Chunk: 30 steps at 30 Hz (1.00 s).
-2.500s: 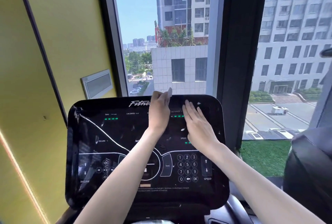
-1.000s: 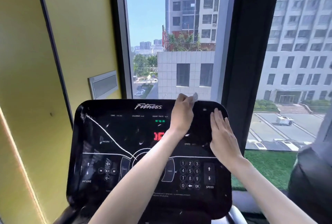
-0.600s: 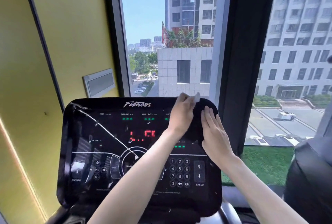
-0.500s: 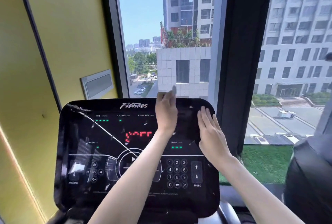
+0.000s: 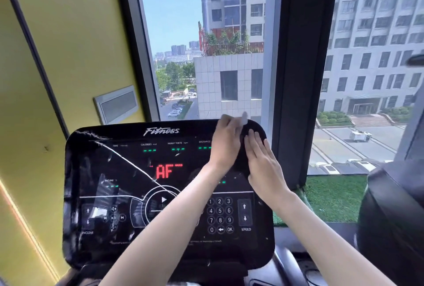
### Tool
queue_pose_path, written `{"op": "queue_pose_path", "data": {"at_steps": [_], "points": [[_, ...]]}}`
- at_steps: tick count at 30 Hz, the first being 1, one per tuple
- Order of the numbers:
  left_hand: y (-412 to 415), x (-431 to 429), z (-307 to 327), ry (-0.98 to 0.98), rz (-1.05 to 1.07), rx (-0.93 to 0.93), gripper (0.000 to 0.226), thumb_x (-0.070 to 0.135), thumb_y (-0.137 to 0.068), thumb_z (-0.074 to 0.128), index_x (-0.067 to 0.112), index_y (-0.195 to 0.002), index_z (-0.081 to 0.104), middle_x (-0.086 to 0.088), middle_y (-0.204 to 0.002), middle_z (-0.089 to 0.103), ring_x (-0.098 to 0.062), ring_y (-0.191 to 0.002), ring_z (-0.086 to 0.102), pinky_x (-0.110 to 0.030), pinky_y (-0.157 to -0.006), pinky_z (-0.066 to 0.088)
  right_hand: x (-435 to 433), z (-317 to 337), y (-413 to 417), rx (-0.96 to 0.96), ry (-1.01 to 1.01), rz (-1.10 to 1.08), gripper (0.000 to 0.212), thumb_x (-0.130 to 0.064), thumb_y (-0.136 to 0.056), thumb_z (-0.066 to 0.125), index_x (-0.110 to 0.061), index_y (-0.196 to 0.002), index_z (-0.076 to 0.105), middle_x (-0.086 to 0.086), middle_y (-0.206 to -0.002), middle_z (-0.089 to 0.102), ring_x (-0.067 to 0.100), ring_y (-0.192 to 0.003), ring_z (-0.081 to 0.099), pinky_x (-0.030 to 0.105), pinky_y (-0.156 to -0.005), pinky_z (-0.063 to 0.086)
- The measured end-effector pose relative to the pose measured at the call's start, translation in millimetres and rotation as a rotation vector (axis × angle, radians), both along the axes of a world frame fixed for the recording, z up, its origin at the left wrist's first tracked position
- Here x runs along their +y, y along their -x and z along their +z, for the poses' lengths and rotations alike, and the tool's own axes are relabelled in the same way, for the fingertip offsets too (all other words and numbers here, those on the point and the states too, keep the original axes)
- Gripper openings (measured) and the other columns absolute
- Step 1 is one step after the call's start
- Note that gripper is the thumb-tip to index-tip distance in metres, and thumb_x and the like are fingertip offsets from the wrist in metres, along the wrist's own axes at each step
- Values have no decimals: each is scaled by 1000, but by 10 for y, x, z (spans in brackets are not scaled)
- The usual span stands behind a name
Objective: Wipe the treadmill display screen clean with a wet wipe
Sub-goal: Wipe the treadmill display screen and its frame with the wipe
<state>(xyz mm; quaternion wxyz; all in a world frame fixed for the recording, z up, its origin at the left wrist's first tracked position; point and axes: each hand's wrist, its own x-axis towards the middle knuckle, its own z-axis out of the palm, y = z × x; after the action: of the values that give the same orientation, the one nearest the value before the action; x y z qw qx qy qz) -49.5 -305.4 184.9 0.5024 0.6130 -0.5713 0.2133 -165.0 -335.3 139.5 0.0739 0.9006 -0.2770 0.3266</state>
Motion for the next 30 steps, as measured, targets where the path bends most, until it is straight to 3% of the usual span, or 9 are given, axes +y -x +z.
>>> {"op": "queue_pose_path", "data": {"at_steps": [2, 6, 11, 16, 18, 21, 25, 26, 30], "points": [[-43, -16, 60, -111, -106, -72, 22, 13, -95, 50, 9, -110, 66, 1, -90, 50, -12, -78, 54, -21, -75, 47, -5, 13, 11, -1, 22, -7, 87, 13, -65, 60, 2, -143, 23, 16, -152, 23, 24, -143, 15, 36, -116, 5], [-190, -48, 112, 137, 115, 240, 22, 19, -98, 47, 8, -105, 65, -1, -88, 50, -12, -70, 50, -19, -68, 43, -17, 33, 25, 33, 37, -13, 87, 13, -67, 54, 1, -145, 18, 14, -155, 12, 24, -144, 7, 35, -116, 1], [-83, -67, 43, -153, -129, -223, 17, 11, -95, 51, 5, -103, 64, -2, -90, 50, -17, -77, 53, -27, -69, 47, 16, 31, 133, 3, 47, -13, 85, 11, -71, 49, -2, -147, 12, 10, -156, 7, 18, -144, -4, 34, -116, -5], [-213, -92, 212, 69, 60, 72, 25, 21, -96, 52, 2, -87, 66, -1, -77, 46, -6, -60, 44, -12, -62, 34, 18, -167, 311, -92, -66, -29, 86, 22, -64, 53, -1, -143, 30, 9, -152, 25, 16, -141, 13, 34, -115, 7], [-94, -147, 101, -69, -8, -106, 17, 14, -94, 53, 3, -98, 66, -2, -83, 48, -14, -67, 50, -21, -66, 44, 34, -197, 336, -98, -103, -28, 82, 22, -67, 54, -2, -142, 32, 7, -152, 26, 16, -141, 14, 33, -114, 6], [-74, -217, 43, -284, -154, -350, 9, 4, -90, 55, 6, -91, 64, 1, -86, 49, -17, -73, 53, -37, -67, 50, 64, -208, 370, -104, -115, -9, 77, 16, -78, 49, -9, -146, 23, -1, -155, 11, 12, -141, 1, 25, -113, -3], [-120, -216, 216, -12, -12, -14, 18, 18, -94, 55, 4, -89, 67, 6, -79, 44, -4, -58, 44, -10, -61, 39, 99, -240, 386, -125, -230, 1, 79, 16, -82, 43, -16, -149, 16, -8, -156, 1, 17, -143, -2, 19, -110, 1], [-87, -209, 198, -19, -21, -60, 17, 16, -94, 55, 4, -91, 67, 4, -79, 45, -4, -60, 44, -11, -61, 40, 104, -240, 379, -117, -239, 1, 79, 16, -82, 43, -15, -149, 15, -8, -156, 0, 16, -142, -3, 19, -110, 0], [21, -217, 38, -357, -231, -559, 11, 5, -90, 55, 7, -96, 65, -2, -87, 50, -14, -80, 48, -35, -67, 49, 91, -235, 356, -93, -228, -25, 76, 10, -85, 44, -14, -149, 11, -4, -157, -4, 19, -143, -1, 18, -109, -3]]}}
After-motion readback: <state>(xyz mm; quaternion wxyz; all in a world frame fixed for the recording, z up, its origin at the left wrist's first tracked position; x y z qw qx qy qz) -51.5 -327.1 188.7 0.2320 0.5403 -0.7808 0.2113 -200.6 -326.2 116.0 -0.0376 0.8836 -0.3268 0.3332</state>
